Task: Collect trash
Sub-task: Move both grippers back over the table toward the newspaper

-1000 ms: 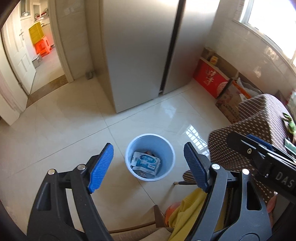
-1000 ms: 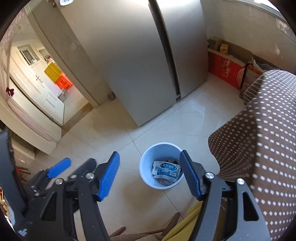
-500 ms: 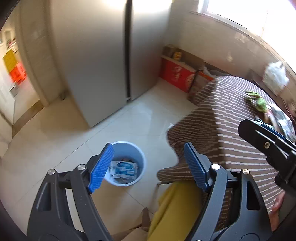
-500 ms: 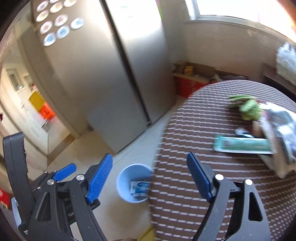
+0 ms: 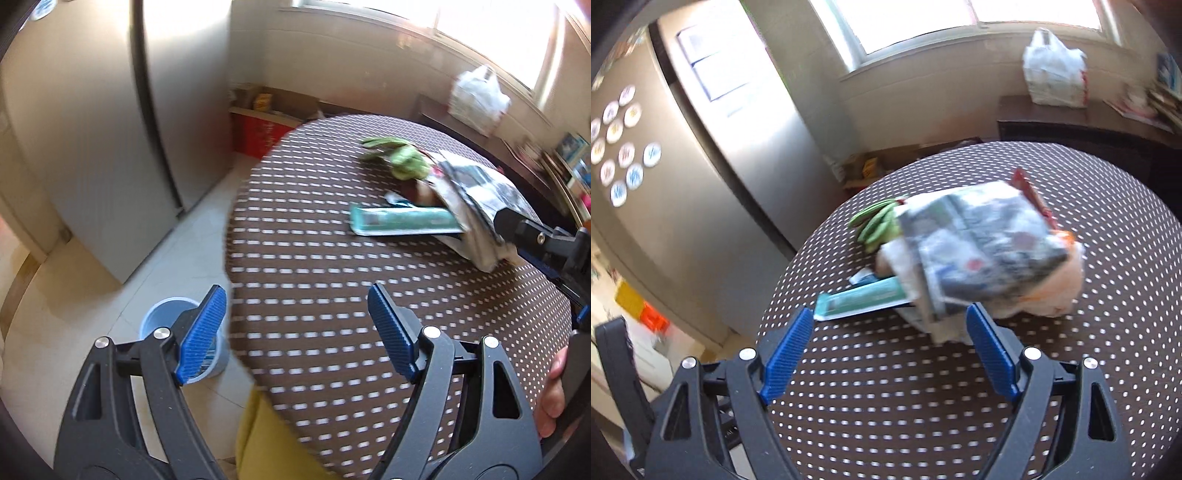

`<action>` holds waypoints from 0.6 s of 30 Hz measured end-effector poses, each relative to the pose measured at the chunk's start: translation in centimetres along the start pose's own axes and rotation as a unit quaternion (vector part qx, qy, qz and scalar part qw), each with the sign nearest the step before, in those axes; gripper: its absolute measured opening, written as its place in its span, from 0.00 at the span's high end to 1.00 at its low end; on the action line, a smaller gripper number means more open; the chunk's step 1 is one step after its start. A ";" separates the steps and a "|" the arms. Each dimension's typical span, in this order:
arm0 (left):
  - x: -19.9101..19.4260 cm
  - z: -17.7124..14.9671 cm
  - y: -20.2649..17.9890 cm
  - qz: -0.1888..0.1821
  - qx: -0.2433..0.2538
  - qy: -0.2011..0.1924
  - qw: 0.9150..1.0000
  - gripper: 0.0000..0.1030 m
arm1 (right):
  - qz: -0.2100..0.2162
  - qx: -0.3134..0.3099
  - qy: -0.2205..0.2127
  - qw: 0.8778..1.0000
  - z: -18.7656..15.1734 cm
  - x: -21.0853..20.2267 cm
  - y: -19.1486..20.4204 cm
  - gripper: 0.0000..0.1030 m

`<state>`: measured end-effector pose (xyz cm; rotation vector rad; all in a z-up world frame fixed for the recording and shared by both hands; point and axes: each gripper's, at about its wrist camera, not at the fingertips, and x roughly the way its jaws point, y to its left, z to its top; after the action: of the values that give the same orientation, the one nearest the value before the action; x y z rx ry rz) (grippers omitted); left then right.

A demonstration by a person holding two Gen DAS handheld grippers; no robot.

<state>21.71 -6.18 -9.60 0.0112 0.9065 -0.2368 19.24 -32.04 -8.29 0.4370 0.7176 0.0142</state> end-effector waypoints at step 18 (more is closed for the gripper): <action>1.4 0.0 -3.9 -0.010 0.037 0.021 0.999 0.24 | 0.049 0.071 -0.038 0.996 0.8 0.1 -5.6 0.38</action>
<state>21.71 -10.23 -10.33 0.0752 0.9396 -0.2896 19.06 -37.39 -9.98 0.6058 0.6237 0.0395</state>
